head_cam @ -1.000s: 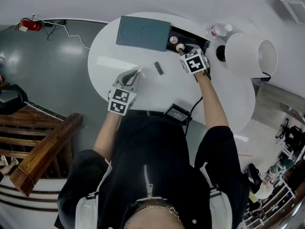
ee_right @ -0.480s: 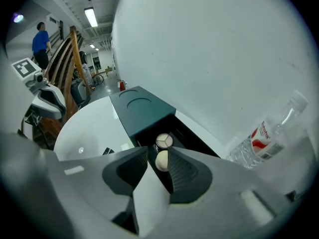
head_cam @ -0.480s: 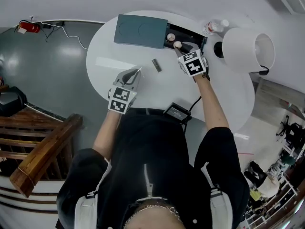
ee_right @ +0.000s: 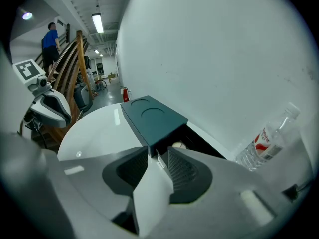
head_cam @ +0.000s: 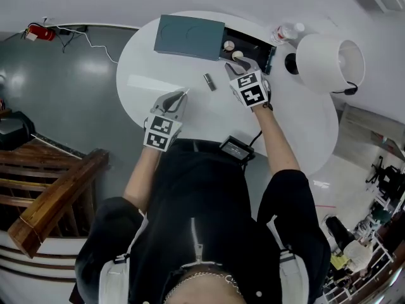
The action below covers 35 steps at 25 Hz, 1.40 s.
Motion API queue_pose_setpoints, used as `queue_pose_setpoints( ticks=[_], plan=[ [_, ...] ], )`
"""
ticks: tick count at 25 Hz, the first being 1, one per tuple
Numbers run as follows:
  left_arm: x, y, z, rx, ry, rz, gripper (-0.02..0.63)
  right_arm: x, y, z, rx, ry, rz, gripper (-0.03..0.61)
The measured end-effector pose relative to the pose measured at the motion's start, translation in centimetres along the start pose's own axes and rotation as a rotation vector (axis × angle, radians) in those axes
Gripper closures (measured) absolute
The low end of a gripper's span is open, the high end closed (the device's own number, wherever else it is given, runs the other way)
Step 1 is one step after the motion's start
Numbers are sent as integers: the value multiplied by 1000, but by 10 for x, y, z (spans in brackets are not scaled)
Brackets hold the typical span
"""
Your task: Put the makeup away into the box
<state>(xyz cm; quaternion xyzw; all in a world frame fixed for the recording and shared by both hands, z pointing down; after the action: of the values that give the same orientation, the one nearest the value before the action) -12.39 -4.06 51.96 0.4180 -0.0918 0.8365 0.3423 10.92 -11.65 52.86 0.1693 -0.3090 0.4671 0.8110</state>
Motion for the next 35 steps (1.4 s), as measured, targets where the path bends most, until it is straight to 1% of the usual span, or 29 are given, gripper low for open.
queue_pose_setpoints(
  ticks=[2,4,10,12,14,20,24,30,32,35],
  plan=[
    [4,-1,-3,-5,0,-5,598,0,10,0,-10,-20,-3,456],
    [8,-3,-5,-9,3,-9,598,3,20,3,-40,-16,-5,456],
    [18,-7,-16,-32,2,-24,598,20,50,26,-107,68,-39,454],
    [21,-7,-20,-42,2,-32,598,26,58,35,-118,89,-49,431],
    [25,-6,-25,-54,3,-42,598,32,65,43,-128,112,-54,431],
    [37,0,-38,-92,9,-72,598,46,79,61,-139,185,-61,431],
    [42,3,-43,-110,10,-89,598,52,83,70,-140,214,-70,433],
    [45,3,-44,-116,19,-93,598,58,82,75,-123,229,-70,449],
    [46,3,-44,-111,21,-91,598,59,82,75,-127,225,-66,487],
    [44,3,-41,-103,22,-88,598,59,80,71,-137,213,-64,489]
  ],
)
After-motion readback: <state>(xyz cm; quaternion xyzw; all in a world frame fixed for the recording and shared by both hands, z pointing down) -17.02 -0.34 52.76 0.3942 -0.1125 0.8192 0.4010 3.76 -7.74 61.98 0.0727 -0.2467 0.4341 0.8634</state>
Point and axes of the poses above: the fingertips, and each gripper's own axes: z forward along the fingers, y to its left, x out of its underside, the point moved 8 cm from there along -z, backward along the fingers, and after that the axes turned 3 degrees about z, right-handed, at the moved point
